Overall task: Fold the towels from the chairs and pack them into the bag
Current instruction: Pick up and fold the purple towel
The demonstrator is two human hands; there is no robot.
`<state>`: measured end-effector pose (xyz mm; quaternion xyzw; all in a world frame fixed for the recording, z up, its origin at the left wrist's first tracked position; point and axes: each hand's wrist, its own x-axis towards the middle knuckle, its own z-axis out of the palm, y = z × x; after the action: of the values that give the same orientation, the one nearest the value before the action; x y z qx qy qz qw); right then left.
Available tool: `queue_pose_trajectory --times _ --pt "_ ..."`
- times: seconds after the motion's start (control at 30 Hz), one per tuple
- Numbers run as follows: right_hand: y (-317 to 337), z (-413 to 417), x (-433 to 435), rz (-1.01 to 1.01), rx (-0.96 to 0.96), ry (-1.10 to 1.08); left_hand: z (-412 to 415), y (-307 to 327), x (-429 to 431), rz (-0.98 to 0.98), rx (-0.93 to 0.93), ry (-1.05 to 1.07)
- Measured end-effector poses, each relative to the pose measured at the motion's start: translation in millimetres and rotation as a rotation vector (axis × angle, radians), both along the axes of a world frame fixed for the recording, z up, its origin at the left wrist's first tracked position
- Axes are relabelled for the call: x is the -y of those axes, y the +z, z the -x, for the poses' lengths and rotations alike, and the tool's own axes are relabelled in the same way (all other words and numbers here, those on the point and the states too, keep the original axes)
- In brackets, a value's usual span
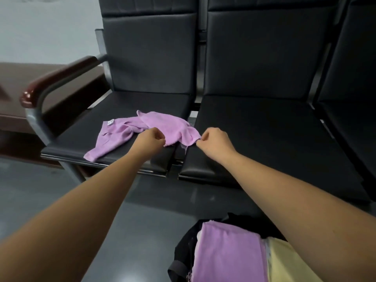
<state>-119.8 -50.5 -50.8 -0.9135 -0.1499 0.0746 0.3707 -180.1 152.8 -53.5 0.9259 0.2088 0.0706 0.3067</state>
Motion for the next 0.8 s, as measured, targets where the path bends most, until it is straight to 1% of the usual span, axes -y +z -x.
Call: queue_pose_trajectory --times 0.1,0.17,0.27,0.33,0.43,0.5,0.53,0.6,0.67,0.73,0.8 --pt "-10.4 -22.3 -31.7 -0.030 0.025 0.056 -15.6 -9.3 -12.4 0.007 0.025 0.021" --pt "-24.8 -33.4 -46.5 -0.009 0.023 0.086 -26.1 -19.7 -18.6 -0.030 0.047 -0.027" --pt "-49.0 -44.9 -56.5 0.053 0.049 0.116 -32.7 -38.4 -23.1 -0.024 -0.020 -0.114" --pt "-62.4 -49.1 -58.7 0.120 0.078 0.127 -34.8 -52.8 -29.2 -0.069 -0.051 -0.146" --pt "-65.7 -49.6 -61.1 0.204 0.161 0.133 -35.2 -66.2 -37.6 -0.137 0.048 -0.151" --pt "-60.8 -48.9 -60.8 0.195 0.153 0.120 -34.6 -66.6 -38.7 -0.161 0.079 -0.149" --pt "-59.4 -49.9 -59.3 0.153 0.117 0.100 -33.4 -64.1 -37.3 -0.169 0.065 -0.146" --pt "-51.4 -49.0 -51.3 -0.017 -0.005 0.041 -28.2 -55.8 -34.1 -0.151 0.059 -0.130" --pt "-35.8 -46.2 -37.4 -0.227 -0.088 -0.025 -19.3 -38.5 -29.4 -0.047 0.137 -0.069" --pt "-10.9 -38.6 -19.8 -0.435 -0.167 -0.043 -10.0 -12.2 -21.4 0.062 0.249 -0.012" --pt "16.1 -29.1 -1.0 -0.639 -0.252 -0.022 -2.9 18.3 -7.6 0.143 0.345 -0.045"
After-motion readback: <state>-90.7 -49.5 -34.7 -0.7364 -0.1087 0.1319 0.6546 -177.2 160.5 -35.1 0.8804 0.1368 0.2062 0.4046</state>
